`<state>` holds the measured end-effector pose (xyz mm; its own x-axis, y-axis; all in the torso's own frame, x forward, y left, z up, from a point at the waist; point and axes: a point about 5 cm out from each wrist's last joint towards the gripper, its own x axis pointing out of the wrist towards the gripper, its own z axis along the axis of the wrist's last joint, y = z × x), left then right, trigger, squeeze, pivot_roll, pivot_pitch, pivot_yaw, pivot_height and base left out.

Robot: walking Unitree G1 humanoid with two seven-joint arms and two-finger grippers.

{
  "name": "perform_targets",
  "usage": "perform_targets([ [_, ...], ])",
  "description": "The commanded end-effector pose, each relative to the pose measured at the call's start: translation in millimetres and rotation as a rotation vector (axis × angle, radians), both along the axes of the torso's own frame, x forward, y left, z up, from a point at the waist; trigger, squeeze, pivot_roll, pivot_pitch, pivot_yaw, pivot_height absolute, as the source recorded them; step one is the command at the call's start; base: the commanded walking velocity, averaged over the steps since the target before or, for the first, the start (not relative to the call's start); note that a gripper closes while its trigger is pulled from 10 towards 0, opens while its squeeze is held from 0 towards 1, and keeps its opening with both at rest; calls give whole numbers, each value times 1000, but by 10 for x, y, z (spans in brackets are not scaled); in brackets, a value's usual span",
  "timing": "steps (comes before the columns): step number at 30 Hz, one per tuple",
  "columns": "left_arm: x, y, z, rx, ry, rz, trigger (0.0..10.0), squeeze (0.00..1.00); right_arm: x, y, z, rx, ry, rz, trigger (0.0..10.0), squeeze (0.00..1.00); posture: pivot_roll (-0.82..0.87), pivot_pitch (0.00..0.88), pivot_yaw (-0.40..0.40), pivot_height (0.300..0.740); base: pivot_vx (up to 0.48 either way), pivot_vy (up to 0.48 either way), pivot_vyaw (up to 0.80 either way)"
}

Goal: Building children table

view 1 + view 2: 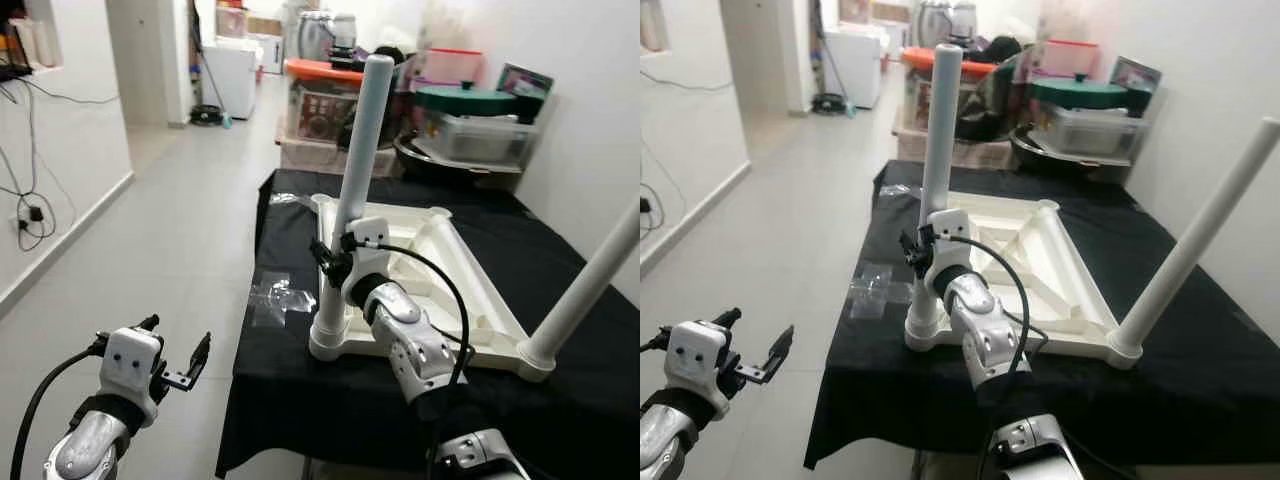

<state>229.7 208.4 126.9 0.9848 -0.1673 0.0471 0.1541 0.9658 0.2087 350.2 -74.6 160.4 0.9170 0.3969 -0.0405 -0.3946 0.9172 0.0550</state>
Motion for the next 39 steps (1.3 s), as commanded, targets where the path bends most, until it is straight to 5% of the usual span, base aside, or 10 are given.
perform_targets([
  [1, -26, 4, -61, -6, 23, 7, 10000, 0, -125, 12, -509, -47, 244, 20, 10000, 0, 74, 0, -110, 740, 0, 0, 0],
  [3, -26, 10, -65, -5, 25, 8, 10000, 0, -121, 31, -491, -22, 245, 38, 10000, 0, 74, 0, -110, 740, 0, 0, 0],
  [11, -20, 38, -60, -9, 24, 17, 10000, 0, -52, 152, -223, 106, 138, 424, 10000, 0, 87, 0, -120, 740, 0, 0, 0],
  [19, -51, 70, -73, -20, 27, 37, 10000, 0, 6, 166, -142, -2, 82, 663, 10000, 0, 111, 0, -134, 740, 0, 0, 0],
  [30, -120, 131, -47, -23, 21, 61, 10000, 0, -23, 310, -34, -5, 35, 941, 10000, 0, 176, 0, -181, 740, 0, 0, 0],
  [32, -187, 148, -58, -32, 25, 75, 10000, 0, -74, 331, -29, -35, 26, 1072, 10000, 0, 191, 0, -198, 740, 0, 0, 0],
  [39, -196, 119, -74, -44, 28, 73, 10000, 0, -54, 328, 37, -60, 24, 1162, 10000, 0, 189, 0, -204, 740, 0, 0, 0],
])
